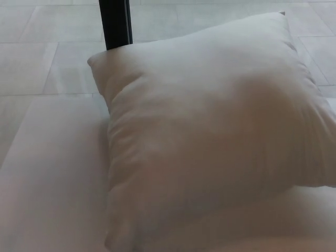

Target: The robot uses its left hand to press on the left side of the pillow kept in the middle of the desk and uses its right hand to lift up and the right side of the pillow and turn it over

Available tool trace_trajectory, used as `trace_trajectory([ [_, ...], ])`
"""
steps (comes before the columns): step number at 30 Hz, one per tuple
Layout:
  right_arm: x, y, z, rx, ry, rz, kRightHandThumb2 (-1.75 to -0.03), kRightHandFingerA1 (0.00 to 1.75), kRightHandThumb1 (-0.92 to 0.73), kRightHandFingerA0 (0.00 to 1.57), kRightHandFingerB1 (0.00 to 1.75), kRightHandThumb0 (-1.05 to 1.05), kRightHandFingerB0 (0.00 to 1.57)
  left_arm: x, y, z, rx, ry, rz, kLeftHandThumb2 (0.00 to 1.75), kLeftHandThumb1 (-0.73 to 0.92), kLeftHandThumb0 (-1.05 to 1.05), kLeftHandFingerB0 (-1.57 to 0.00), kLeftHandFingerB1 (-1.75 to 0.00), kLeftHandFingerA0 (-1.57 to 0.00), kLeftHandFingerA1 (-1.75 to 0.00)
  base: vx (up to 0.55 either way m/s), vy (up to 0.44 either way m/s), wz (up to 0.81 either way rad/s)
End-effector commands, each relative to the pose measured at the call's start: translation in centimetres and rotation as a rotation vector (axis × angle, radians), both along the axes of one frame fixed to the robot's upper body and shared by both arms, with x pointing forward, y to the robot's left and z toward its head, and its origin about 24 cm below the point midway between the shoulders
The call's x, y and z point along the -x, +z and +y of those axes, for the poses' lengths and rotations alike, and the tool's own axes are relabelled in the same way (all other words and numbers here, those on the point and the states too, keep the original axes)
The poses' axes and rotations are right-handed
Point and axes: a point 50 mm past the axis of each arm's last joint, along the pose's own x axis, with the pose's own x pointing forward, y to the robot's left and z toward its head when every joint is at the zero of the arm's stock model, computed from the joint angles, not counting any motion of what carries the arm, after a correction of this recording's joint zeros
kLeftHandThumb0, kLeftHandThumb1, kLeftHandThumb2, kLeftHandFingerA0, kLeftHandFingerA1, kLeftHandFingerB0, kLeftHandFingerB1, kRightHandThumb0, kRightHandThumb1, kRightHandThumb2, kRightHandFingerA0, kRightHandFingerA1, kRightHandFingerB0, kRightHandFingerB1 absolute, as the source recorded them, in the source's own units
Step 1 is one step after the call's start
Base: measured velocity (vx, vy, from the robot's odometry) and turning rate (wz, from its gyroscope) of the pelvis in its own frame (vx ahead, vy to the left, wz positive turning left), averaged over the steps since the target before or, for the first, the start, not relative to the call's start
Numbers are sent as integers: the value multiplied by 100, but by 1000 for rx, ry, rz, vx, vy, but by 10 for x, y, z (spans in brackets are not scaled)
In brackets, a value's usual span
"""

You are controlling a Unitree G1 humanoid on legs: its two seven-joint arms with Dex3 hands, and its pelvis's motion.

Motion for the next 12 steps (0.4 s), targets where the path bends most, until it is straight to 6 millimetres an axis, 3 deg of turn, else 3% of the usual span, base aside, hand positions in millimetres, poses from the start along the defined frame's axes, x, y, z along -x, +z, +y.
trace_trajectory([
  [1,69,-32,-5,68,-426,-98,-60,56,-64,22,40,-71,18,86,-30,17,-142,175,124,66,50,-105,0,-137,-34,-54,0,0,0],
  [2,76,-40,-1,54,-442,-57,-88,62,-51,28,50,-69,11,106,-44,10,-133,213,198,86,-4,-61,-1,-77,-34,-61,0,0,0],
  [3,79,-47,3,51,-451,-22,-88,62,-51,28,50,-69,11,120,-53,5,-122,241,239,86,-4,-61,-1,-77,-34,-61,0,0,0],
  [4,83,-52,5,46,-447,-12,-87,62,-51,20,52,-70,10,128,-56,2,-110,236,288,76,47,-105,0,-134,-42,-54,0,0,0],
  [5,90,-53,6,57,-431,41,-59,59,-68,17,45,-69,15,138,-55,-2,-122,177,378,86,-6,-57,-3,-76,-36,-60,0,0,0],
  [6,91,-54,6,69,-430,57,-60,73,-66,41,47,-70,23,141,-54,-2,-121,181,371,86,-6,-56,-6,-78,-34,-62,0,0,0],
  [7,92,-55,7,68,-433,52,-89,65,-50,29,55,-70,22,142,-55,0,-126,240,362,81,44,-105,0,-144,-42,-53,0,0,0],
  [8,93,-56,7,71,-417,89,-90,79,-54,61,52,-78,20,144,-56,6,-133,279,351,79,51,-105,0,-135,-34,-53,0,0,0],
  [9,95,-58,9,66,-413,87,-59,68,-63,37,44,-68,23,144,-56,8,-133,294,336,79,50,-105,0,-141,-37,-54,0,0,0],
  [10,97,-60,10,67,-407,94,-59,109,-62,67,45,-68,26,144,-55,9,-136,294,334,79,51,-105,0,-140,-39,-54,0,0,0],
  [11,97,-61,10,69,-406,103,-59,117,-60,88,46,-68,29,144,-56,9,-134,292,337,80,48,-105,0,-136,-40,-53,0,0,0],
  [12,97,-61,11,70,-406,109,-59,117,-60,88,46,-68,29,144,-57,10,-129,292,340,80,48,-105,0,-136,-40,-53,0,0,0],
])
